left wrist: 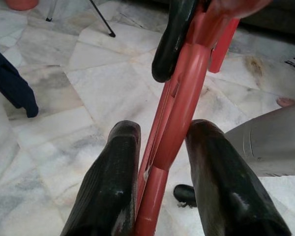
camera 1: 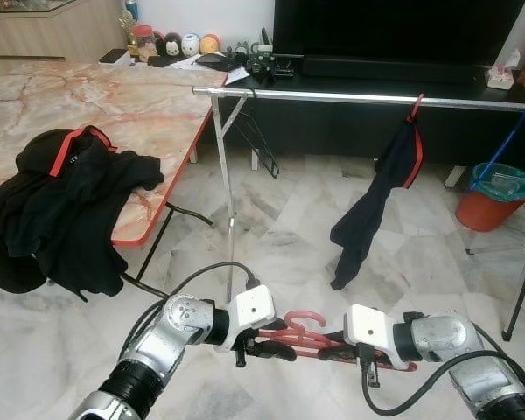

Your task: Hang hanger

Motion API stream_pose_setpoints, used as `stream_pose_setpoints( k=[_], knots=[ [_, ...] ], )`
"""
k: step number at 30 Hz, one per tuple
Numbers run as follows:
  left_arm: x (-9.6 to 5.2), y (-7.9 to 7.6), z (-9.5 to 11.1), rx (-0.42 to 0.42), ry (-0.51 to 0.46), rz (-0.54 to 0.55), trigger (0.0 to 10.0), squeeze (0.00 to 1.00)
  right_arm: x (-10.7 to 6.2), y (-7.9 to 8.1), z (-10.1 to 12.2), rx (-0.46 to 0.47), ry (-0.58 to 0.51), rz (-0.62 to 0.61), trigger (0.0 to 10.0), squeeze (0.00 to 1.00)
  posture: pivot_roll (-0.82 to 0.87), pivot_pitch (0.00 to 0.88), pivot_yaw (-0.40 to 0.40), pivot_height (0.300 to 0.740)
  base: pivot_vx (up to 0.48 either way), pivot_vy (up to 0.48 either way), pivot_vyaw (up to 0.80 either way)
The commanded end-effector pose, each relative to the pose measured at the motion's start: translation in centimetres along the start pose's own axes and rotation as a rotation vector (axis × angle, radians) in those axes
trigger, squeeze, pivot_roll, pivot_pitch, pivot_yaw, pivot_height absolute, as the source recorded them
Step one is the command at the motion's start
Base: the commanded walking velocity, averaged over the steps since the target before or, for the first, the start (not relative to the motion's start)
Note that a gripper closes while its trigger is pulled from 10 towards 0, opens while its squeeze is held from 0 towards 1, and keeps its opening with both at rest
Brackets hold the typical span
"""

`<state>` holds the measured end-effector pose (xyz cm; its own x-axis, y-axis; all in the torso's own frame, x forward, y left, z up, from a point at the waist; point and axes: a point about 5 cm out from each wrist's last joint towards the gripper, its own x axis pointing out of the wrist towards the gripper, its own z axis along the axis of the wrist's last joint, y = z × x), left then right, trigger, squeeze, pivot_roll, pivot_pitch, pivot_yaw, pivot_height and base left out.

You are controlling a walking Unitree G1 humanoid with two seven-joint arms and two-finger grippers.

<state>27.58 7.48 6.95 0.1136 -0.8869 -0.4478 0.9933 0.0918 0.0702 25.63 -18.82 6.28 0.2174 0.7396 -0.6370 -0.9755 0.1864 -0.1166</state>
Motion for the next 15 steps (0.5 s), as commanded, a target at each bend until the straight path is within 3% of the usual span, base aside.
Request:
stream_pose_setpoints(
  k=[1,15],
  knots=[
    [-0.04,0.05,0.44,0.028,0.009,-0.015,0.0,0.00,-0.25,-0.05,0.30,-0.008,-0.012,-0.010,10.0,0.00,-0.07,0.000,-0.014,0.740,0.000,0.000,0.00],
    [-0.03,-0.09,0.22,0.028,0.019,-0.029,0.0,0.00,-0.45,-0.11,0.16,-0.001,-0.013,-0.022,10.0,0.00,-0.07,0.000,-0.010,0.740,0.000,0.000,0.00]
  ],
)
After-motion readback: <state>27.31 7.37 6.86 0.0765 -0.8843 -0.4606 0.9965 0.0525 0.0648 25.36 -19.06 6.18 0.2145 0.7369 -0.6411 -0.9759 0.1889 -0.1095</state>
